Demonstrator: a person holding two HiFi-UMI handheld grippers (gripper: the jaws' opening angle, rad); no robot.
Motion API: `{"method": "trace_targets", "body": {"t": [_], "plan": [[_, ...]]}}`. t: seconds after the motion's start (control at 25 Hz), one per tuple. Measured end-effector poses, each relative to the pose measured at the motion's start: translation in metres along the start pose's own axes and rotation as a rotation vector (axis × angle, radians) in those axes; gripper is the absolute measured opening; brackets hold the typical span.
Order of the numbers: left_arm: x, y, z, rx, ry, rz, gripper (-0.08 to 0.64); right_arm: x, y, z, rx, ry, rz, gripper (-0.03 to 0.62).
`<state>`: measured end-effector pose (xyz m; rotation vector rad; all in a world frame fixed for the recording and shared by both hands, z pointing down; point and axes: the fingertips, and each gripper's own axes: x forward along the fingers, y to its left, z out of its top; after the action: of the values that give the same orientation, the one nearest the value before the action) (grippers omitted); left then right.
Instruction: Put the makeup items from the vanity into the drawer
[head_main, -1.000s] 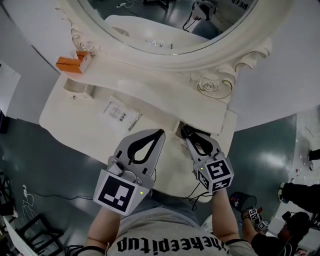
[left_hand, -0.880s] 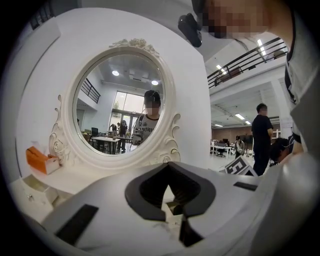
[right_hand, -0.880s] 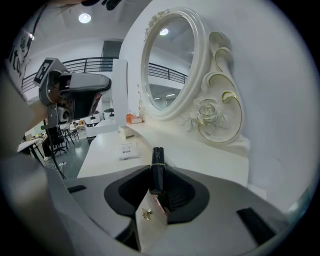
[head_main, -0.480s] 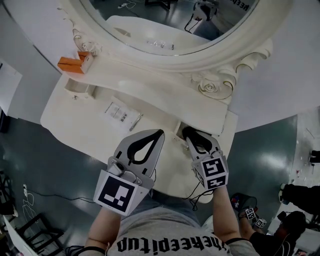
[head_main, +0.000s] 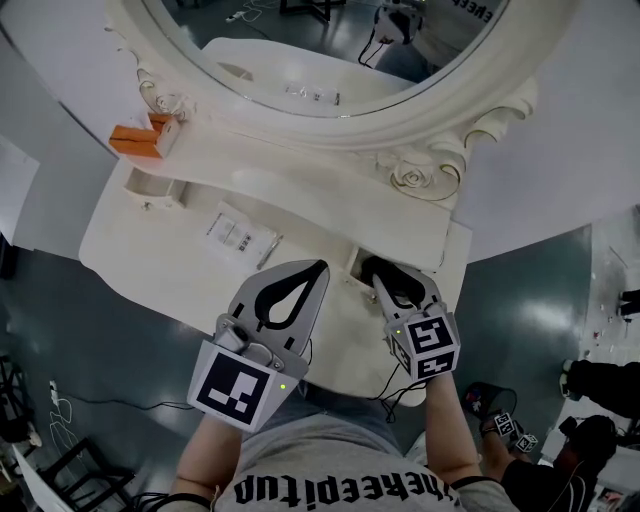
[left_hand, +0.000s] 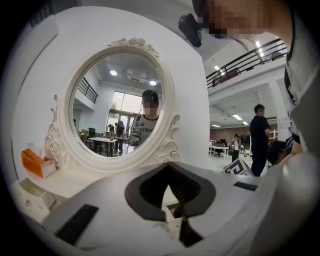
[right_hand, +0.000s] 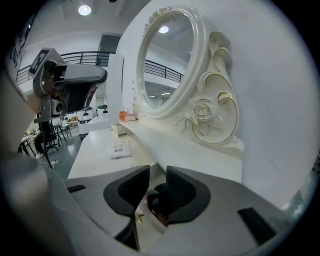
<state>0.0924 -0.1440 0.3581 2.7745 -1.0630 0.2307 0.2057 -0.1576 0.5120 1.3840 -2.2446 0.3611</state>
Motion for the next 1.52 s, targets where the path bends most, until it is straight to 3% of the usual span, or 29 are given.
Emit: {"method": "trace_targets", "body": {"t": [0.28,0.4,0.6,0.92,1.52], "plan": [[0.004,-0.001,0.005,0.014,-0.007,-0.055,0.041,-0.011,0.002,0.014,0.033,-0.040,-0.016,0.121],[0.006,-0.002,0.009,0.027,-0.010,-0.091,0.041,-0.019,0.003,0.023,0.060,-0.074,-0.042,0.055],[0.007,-0.005,0.014,0.041,-0.014,-0.150,0.041,-0.034,0.005,0.041,0.118,-0.139,-0.082,0.011],[0.006,-0.009,0.023,0.056,-0.019,-0.264,0.041,-0.060,0.014,0.068,0.215,-0.231,-0.153,0.011],[0.003,-0.029,0.031,0.094,-0.037,-0.487,0.041,-0.105,0.045,0.113,0.246,-0.374,-0.285,0.011]]}}
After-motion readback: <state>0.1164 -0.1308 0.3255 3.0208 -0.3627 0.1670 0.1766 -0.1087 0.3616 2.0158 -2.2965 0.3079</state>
